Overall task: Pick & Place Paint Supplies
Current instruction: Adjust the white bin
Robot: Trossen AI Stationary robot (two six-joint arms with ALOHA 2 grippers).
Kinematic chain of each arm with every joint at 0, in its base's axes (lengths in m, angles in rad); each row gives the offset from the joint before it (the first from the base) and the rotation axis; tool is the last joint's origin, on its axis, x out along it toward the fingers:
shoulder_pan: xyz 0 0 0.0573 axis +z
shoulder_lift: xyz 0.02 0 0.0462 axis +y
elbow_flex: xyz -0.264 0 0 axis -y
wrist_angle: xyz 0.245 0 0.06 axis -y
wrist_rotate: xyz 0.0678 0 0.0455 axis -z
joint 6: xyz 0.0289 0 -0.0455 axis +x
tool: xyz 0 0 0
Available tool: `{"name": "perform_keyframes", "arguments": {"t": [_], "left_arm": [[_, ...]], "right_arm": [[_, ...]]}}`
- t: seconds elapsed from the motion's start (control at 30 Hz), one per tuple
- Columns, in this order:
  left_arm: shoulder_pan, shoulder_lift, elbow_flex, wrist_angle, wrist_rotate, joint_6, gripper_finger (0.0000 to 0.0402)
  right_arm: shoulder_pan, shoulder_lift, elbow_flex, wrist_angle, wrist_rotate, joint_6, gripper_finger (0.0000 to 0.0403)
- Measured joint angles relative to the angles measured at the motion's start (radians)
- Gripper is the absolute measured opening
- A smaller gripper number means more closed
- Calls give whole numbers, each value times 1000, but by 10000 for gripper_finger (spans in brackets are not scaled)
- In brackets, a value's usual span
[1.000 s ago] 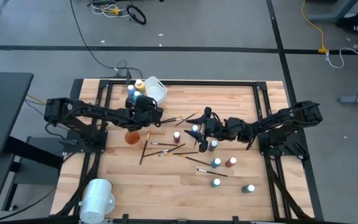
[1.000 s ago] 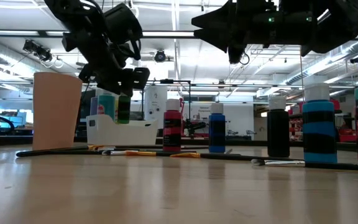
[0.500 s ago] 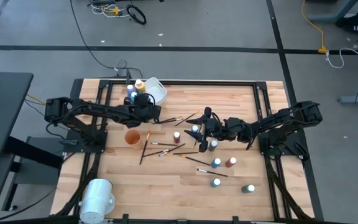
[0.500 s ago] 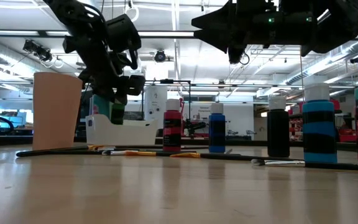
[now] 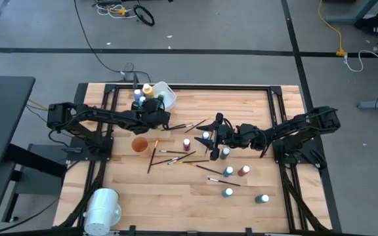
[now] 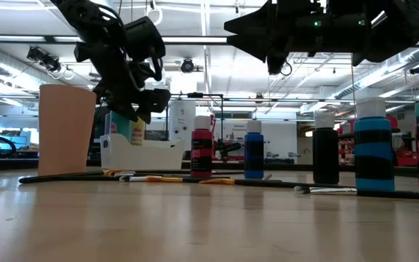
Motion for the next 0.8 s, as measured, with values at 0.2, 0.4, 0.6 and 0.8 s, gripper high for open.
{"name": "perform_keyframes", "arguments": {"t": [0.2, 0.4, 0.6, 0.8], "left_arm": [[2, -1, 0, 212, 136, 237, 166], [41, -1, 3, 393, 348, 331, 163], [119, -1, 108, 241, 536, 447, 162], [188, -1, 323, -119, 658, 511, 162]], "right_arm": [[0, 0, 0, 0, 0, 0, 205], [0, 0, 0, 0, 0, 0, 205], [0, 0, 0, 0, 0, -1, 205], [0, 0, 0, 1, 2, -26, 205]]}}
